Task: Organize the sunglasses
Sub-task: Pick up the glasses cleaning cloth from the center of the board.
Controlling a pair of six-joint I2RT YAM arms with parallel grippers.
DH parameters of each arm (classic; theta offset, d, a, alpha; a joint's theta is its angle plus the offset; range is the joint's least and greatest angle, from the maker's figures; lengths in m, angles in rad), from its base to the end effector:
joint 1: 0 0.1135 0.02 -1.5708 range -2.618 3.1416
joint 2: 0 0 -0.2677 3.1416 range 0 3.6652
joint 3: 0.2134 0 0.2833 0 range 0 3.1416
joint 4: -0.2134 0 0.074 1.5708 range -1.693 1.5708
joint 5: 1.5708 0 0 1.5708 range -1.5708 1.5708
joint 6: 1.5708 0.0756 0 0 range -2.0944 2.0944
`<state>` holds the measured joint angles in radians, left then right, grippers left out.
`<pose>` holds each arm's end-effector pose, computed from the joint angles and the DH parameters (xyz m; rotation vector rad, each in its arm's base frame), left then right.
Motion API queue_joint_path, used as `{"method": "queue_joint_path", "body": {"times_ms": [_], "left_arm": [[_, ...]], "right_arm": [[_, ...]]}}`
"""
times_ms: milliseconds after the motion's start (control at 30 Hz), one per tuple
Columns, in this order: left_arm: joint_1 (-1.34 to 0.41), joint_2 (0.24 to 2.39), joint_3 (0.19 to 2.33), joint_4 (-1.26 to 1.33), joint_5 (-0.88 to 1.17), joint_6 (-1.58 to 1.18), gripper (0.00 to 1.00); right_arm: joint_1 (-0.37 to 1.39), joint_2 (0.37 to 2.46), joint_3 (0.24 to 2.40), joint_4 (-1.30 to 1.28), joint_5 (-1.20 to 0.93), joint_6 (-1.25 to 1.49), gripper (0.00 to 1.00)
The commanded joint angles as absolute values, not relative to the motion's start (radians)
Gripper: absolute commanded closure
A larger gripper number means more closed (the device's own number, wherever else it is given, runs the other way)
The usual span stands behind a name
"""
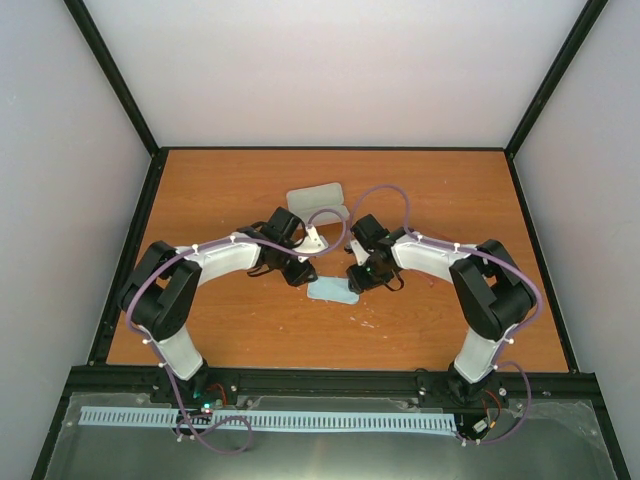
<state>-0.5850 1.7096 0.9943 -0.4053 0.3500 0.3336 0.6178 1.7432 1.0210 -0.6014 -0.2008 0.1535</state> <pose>0.2929 -0.2251 0.1118 1.2891 2.3610 -0.5487 0.2762 0.2148 0.0956 -0.7170 2.8719 0.4146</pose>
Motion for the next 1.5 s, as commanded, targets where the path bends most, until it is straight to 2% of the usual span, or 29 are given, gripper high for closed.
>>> {"method": "queue_joint_path", "body": {"times_ms": [0, 67, 100, 800, 967, 1100, 1233, 1467], "left_arm": [[-0.594, 1.706, 1.011, -0.409, 0.376, 0.36, 0.54], [-0.596, 1.713, 1.004, -0.404, 0.373, 0.36, 0.54], [-0.597, 1.716, 1.003, -0.401, 0.372, 0.359, 0.54], [-0.606, 1.785, 1.008, -0.378, 0.354, 0.374, 0.6], [-0.607, 1.794, 1.002, -0.368, 0.346, 0.379, 0.62], [-0.606, 1.804, 1.001, -0.36, 0.34, 0.38, 0.67], [-0.607, 1.81, 1.003, -0.355, 0.341, 0.379, 0.77], [-0.606, 1.806, 1.008, -0.354, 0.342, 0.378, 0.91]], "right_arm": [[0.624, 1.767, 1.04, -0.597, -0.202, 0.152, 0.56], [0.624, 1.774, 1.039, -0.6, -0.206, 0.151, 0.66], [0.624, 1.777, 1.037, -0.6, -0.207, 0.15, 0.67], [0.624, 1.82, 1.035, -0.583, -0.218, 0.158, 0.69], [0.624, 1.833, 1.03, -0.584, -0.219, 0.158, 0.73], [0.624, 1.843, 1.032, -0.585, -0.22, 0.156, 0.74], [0.624, 1.848, 1.036, -0.589, -0.216, 0.153, 0.78], [0.623, 1.858, 1.055, -0.594, -0.215, 0.147, 0.95]]}}
